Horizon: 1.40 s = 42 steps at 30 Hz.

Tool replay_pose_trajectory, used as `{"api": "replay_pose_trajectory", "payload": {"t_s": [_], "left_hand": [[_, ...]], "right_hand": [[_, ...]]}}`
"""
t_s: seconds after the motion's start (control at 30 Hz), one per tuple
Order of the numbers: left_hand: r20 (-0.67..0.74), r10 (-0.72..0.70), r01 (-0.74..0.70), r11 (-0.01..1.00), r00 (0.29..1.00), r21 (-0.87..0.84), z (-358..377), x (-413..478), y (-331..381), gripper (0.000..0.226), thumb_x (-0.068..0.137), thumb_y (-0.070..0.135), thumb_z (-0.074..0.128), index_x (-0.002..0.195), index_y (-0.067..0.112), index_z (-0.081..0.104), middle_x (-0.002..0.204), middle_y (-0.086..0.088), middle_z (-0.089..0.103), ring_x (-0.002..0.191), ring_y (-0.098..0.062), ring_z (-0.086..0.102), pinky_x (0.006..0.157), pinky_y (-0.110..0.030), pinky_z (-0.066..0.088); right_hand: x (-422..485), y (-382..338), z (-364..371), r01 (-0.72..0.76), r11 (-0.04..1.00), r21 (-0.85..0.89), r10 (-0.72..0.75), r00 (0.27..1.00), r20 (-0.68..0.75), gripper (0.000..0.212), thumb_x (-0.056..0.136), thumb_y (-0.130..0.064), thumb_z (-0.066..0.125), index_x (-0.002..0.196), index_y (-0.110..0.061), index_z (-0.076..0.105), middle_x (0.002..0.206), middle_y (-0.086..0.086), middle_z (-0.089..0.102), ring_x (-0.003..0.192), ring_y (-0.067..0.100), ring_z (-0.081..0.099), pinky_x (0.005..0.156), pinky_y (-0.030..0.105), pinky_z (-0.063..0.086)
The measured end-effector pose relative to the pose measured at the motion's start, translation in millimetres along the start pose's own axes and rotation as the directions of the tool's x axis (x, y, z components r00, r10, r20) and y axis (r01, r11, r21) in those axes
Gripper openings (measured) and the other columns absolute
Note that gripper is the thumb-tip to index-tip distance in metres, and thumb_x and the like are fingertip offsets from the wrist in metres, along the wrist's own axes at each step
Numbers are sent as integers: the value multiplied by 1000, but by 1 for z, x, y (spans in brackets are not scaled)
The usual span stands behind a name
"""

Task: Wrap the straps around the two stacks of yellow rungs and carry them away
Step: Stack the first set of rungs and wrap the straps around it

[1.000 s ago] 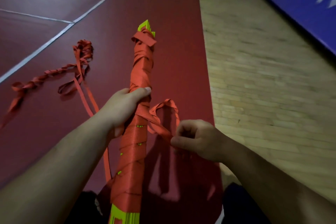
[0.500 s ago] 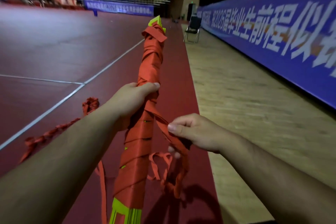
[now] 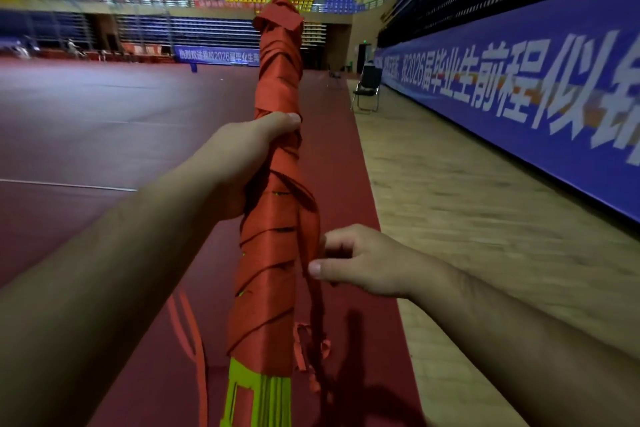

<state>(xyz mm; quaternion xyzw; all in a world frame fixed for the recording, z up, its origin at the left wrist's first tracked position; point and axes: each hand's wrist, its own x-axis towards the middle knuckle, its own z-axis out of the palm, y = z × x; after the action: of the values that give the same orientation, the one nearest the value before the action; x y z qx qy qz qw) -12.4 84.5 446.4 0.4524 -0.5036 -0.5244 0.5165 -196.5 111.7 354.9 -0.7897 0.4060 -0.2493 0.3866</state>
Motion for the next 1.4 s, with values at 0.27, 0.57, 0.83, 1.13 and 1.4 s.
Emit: {"api": "replay_pose_trajectory", "payload": {"t_s": [0.27, 0.57, 0.83, 1.13, 1.4], "left_hand": [[15, 23, -24, 996, 1000, 83, 1, -6, 20, 28, 85, 39, 71, 89, 11, 70, 71, -8, 65, 51, -17, 59, 50, -24, 51], [52, 31, -36, 995, 998, 97, -2, -9, 2, 25, 88, 32, 70, 94, 7, 70, 75, -12, 66, 55, -19, 60, 54, -25, 52], [-21, -50, 52, 986, 999, 160, -17, 17, -62, 22, 86, 30, 74, 89, 8, 72, 78, -11, 69, 73, -26, 62, 72, -37, 50], [-212, 53, -52, 999, 976, 11, -29, 46, -31, 24, 85, 37, 72, 93, 16, 66, 52, 2, 62, 40, -12, 58, 44, -21, 46], [-127, -30, 42, 995, 991, 91, -41, 51, -65, 18, 86, 30, 73, 86, 12, 69, 69, -5, 67, 57, -18, 61, 60, -26, 51]], "right_hand": [[-2, -25, -10, 62, 949, 310, -59, 998, -18, 21, 92, -25, 59, 97, -4, 59, 75, 7, 73, 66, 22, 70, 61, 29, 55], [8, -11, 2, -147, 988, -41, 148, 864, 482, 18, 100, -15, 57, 100, 0, 67, 88, 12, 74, 64, 18, 65, 51, 21, 51], [67, 30, -11, -112, 626, -772, 419, 883, 212, 23, 93, -30, 67, 103, -10, 72, 87, 7, 70, 83, 24, 66, 81, 40, 58], [89, 14, -108, -368, 607, -704, 9, 890, -456, 14, 97, -21, 56, 94, -25, 69, 77, 0, 66, 68, 18, 64, 65, 35, 57], [74, 69, -18, -378, 753, -539, 569, 785, 244, 55, 103, -53, 36, 96, -10, 68, 58, 3, 63, 51, 22, 59, 58, 28, 49]]}}
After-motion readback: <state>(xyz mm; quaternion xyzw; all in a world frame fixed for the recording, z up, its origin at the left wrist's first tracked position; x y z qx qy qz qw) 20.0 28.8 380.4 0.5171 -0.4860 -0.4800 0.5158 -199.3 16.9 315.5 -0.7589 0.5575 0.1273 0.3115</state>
